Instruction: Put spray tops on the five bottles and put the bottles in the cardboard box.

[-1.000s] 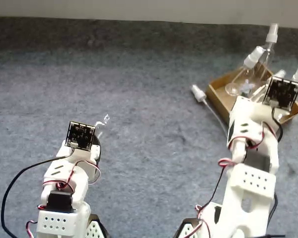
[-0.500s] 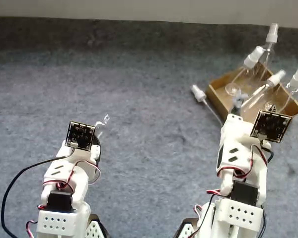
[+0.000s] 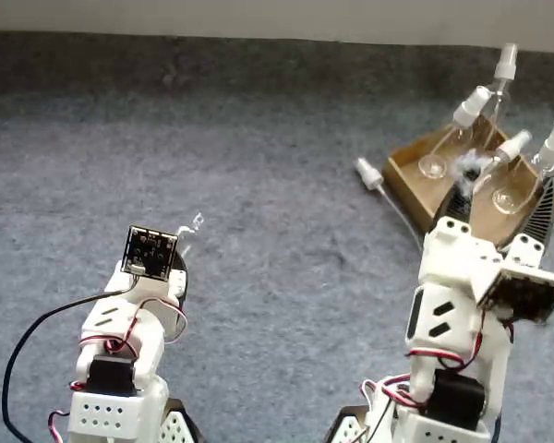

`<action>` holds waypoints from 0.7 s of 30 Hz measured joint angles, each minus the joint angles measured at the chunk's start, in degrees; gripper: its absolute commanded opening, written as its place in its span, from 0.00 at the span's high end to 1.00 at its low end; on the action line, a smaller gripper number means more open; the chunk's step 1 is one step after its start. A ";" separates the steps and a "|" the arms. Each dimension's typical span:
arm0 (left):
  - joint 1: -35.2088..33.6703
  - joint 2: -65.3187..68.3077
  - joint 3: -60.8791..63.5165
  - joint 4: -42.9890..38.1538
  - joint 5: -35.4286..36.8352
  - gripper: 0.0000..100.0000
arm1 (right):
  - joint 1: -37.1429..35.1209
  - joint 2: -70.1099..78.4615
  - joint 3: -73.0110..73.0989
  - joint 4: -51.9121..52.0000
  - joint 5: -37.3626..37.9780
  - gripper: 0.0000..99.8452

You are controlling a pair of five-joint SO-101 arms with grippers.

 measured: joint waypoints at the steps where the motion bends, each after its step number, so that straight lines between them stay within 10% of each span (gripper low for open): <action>1: 0.00 0.00 0.00 0.00 0.00 0.99 | 0.00 -0.79 0.00 0.00 0.00 0.75; 21: 0.00 0.00 0.00 0.00 0.00 0.99 | 0.00 -5.71 2.99 19.34 0.00 0.75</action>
